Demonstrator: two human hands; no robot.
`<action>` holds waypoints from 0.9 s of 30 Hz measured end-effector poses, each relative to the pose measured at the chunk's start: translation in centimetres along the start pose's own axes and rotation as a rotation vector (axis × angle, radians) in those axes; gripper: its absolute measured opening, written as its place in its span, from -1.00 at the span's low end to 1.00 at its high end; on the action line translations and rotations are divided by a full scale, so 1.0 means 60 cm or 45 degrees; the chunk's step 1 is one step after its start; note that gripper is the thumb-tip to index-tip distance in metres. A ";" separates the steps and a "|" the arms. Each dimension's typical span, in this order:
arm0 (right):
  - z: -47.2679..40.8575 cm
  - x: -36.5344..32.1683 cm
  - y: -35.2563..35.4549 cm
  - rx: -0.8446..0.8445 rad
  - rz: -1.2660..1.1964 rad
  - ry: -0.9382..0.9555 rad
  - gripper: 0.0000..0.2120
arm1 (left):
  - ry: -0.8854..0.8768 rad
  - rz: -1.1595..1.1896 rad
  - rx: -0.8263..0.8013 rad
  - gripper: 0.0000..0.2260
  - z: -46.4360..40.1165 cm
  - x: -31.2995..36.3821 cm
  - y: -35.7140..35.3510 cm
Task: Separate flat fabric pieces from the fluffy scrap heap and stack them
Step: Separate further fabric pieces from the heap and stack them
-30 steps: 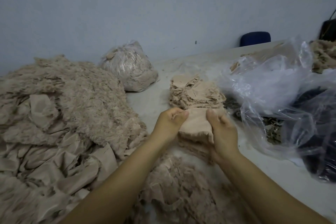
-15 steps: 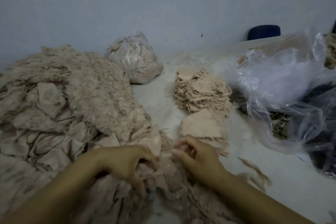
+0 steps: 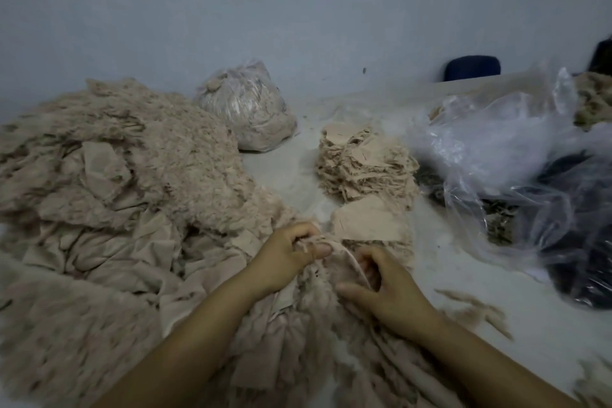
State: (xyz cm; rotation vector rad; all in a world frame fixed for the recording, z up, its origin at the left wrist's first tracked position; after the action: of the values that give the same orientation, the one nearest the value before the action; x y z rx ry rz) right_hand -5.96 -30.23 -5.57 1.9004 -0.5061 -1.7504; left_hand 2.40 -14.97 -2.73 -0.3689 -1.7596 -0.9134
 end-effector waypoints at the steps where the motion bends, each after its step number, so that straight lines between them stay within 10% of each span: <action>1: -0.002 -0.009 -0.001 -0.011 -0.091 -0.013 -0.69 | -0.016 0.014 0.010 -0.83 -0.004 0.005 -0.001; 10: -0.041 0.002 -0.010 0.240 -0.475 -0.304 -0.79 | 0.079 0.087 0.059 -0.78 0.049 0.032 0.043; 16: -0.052 0.010 -0.004 0.381 -0.794 -0.426 -0.75 | 0.618 -0.434 -0.832 -0.84 0.099 0.002 0.030; 20: -0.032 -0.022 0.019 0.441 -0.324 -0.078 -0.82 | 0.567 -0.737 -0.853 -0.54 0.092 -0.008 0.025; 24: 0.022 -0.044 0.044 -0.143 -0.155 0.383 -0.66 | 0.595 -0.556 -0.909 -0.64 0.109 -0.010 0.022; 27: 0.044 -0.039 0.056 -0.828 0.066 0.290 -0.69 | 0.711 -0.245 -0.728 -0.60 0.106 -0.009 0.027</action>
State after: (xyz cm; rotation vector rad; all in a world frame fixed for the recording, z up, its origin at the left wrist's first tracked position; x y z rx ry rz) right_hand -8.62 -31.85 -1.83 1.5602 0.0982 -1.4058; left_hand -0.62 -9.14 -3.42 -0.2704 -1.0149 -1.4964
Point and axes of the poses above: each hand's wrist, its own z-axis away from the middle knuckle, its own y-axis out of the back of the hand, x = y × z, the point moved 4 cm from there along -z, towards the middle knuckle, and after that the axes turned 12 degrees about -x, right-handed, at the moved point
